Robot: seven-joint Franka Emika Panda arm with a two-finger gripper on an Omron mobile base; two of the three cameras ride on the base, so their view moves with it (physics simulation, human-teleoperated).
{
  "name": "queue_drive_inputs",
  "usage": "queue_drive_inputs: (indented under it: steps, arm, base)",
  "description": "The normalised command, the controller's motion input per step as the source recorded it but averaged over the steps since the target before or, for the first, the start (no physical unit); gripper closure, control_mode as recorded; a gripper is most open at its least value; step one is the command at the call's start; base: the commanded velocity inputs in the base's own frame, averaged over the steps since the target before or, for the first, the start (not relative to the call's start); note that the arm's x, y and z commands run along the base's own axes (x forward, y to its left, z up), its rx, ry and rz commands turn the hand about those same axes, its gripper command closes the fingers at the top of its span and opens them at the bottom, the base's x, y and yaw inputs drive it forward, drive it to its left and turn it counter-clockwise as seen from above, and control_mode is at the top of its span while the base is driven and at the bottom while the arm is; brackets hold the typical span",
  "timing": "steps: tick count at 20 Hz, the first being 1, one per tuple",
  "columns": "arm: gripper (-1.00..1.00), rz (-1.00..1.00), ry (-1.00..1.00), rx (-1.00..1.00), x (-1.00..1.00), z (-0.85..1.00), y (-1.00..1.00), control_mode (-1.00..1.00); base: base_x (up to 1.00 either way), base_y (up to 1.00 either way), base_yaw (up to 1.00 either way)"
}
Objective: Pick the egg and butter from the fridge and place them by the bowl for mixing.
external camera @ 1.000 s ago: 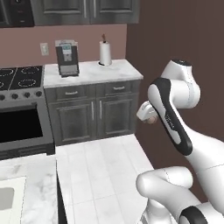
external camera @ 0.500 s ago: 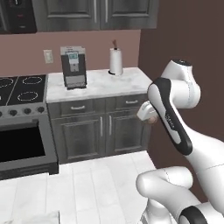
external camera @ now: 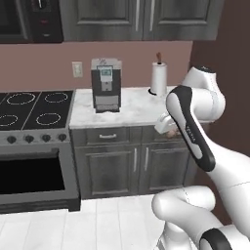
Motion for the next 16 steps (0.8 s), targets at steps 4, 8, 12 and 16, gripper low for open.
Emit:
queue_drive_inputs:
  steps: [4,8,12,16]
  arm:
    - [1.00,0.00,0.00,0.00,0.00,0.00,0.00,1.00]
    - [1.00,0.00,0.00,0.00,0.00,0.00,0.00,1.00]
    - [1.00,0.00,0.00,0.00,0.00,0.00,0.00,1.00]
    - [1.00,0.00,0.00,0.00,0.00,0.00,0.00,1.00]
  base:
    - [0.76,0.00,0.36]
    - [0.74,0.00,0.42]
    - [0.67,0.00,0.47]
    - [0.54,0.00,0.53]
